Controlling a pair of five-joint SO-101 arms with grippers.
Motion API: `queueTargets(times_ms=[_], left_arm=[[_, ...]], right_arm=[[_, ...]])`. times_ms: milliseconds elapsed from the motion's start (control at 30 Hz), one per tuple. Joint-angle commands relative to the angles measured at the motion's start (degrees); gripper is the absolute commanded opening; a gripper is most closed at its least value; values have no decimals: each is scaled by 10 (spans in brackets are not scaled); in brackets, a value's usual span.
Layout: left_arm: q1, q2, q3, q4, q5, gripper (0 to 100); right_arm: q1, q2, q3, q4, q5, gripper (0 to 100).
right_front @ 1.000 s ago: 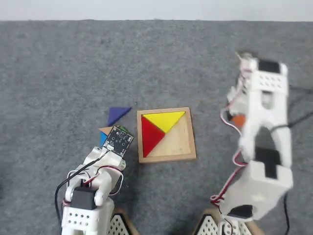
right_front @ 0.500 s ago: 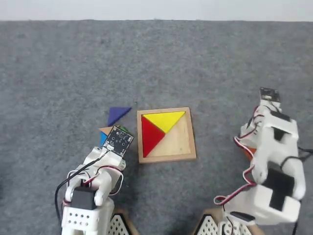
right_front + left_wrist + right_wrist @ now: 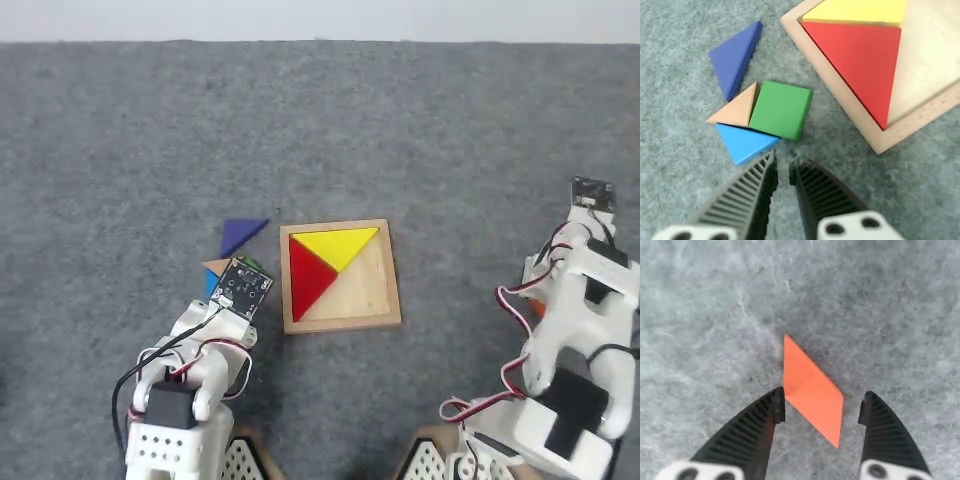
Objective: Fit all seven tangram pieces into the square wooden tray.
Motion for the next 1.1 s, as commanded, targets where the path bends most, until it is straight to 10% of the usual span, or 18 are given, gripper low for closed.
queueTargets(times_ms=[0, 1067], left_arm=[[-1, -3, -5, 3, 2, 42], [-1, -3, -5, 3, 2, 42]], right_arm=[[3, -31, -1, -10, 18, 233], [-15, -78, 145, -138, 221, 231]])
